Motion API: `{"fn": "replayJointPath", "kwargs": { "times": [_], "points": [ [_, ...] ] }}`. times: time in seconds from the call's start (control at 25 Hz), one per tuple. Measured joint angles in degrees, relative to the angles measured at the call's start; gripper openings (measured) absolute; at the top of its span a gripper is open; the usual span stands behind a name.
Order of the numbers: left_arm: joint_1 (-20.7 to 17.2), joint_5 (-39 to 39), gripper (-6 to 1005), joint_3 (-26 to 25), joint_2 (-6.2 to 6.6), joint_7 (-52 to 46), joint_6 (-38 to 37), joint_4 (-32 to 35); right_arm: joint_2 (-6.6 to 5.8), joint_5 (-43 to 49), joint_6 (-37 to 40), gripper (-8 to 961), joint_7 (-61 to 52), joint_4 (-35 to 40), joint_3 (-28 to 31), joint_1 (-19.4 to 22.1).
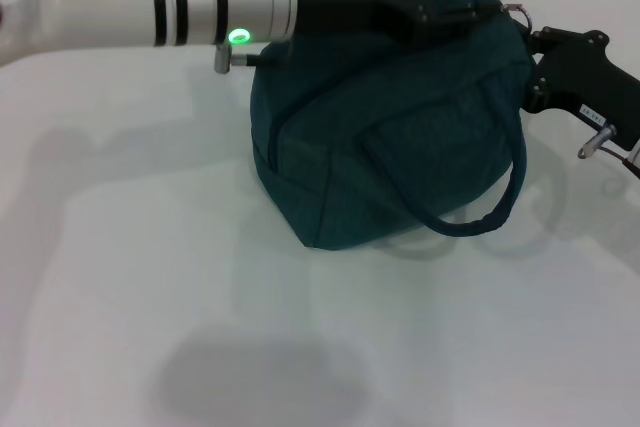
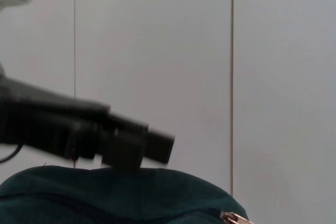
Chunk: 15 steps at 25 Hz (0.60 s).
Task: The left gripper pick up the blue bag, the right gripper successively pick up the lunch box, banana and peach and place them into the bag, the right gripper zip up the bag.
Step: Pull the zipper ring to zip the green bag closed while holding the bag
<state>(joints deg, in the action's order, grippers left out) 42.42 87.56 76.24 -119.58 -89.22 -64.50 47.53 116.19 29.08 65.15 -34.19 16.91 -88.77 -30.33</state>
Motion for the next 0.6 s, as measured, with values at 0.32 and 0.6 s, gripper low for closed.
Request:
{"fn": "replayJointPath", "kwargs": {
  "times": [0.32,0.6],
  "points": [
    [2.84,6.12,531,0.11,-0.01,-5.56,5.7,1.49,0.0,0.0,0.05,18,-0.25,0.17,-0.8,0.01],
    [4.94,9.88,773,0.59,-0.05,-8.75,10.04,1.13,0.0,0.01,0.35,18,-0.77,0.17,-1.32,-0.12]
  ]
}}
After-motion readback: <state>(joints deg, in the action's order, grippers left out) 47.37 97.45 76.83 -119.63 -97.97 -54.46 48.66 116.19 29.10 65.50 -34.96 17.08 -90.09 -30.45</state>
